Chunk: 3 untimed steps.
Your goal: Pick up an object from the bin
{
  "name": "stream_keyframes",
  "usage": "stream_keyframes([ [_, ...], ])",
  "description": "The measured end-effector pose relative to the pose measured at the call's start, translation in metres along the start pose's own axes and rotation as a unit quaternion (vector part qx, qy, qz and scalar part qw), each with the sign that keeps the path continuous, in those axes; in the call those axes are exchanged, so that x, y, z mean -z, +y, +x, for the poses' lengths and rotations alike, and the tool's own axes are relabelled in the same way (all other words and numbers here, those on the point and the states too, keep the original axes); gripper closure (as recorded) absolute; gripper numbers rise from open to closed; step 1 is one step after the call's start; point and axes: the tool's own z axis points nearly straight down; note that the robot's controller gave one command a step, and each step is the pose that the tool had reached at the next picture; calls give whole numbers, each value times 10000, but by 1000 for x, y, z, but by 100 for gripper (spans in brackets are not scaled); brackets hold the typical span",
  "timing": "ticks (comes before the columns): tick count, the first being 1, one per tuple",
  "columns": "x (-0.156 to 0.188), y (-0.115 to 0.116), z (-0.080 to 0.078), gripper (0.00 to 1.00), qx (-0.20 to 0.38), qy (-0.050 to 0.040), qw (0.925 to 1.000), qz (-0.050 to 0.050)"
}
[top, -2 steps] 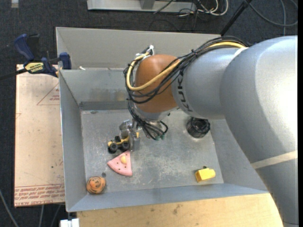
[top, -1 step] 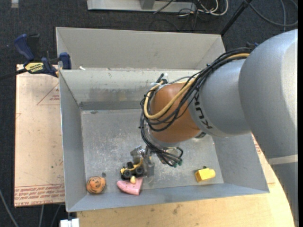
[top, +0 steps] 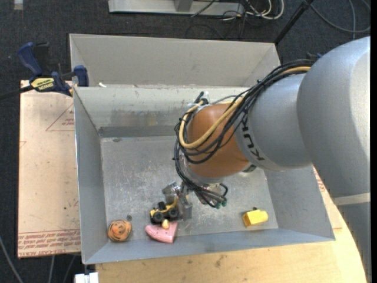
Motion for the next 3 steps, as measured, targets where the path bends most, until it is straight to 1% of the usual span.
stream_keyframes([
  [1,16,19,-2,100,19,-1,10000,3],
  [2,29,37,11,100,57,-8,10000,-2],
  [3,74,33,-6,100,8,31,10000,-7],
])
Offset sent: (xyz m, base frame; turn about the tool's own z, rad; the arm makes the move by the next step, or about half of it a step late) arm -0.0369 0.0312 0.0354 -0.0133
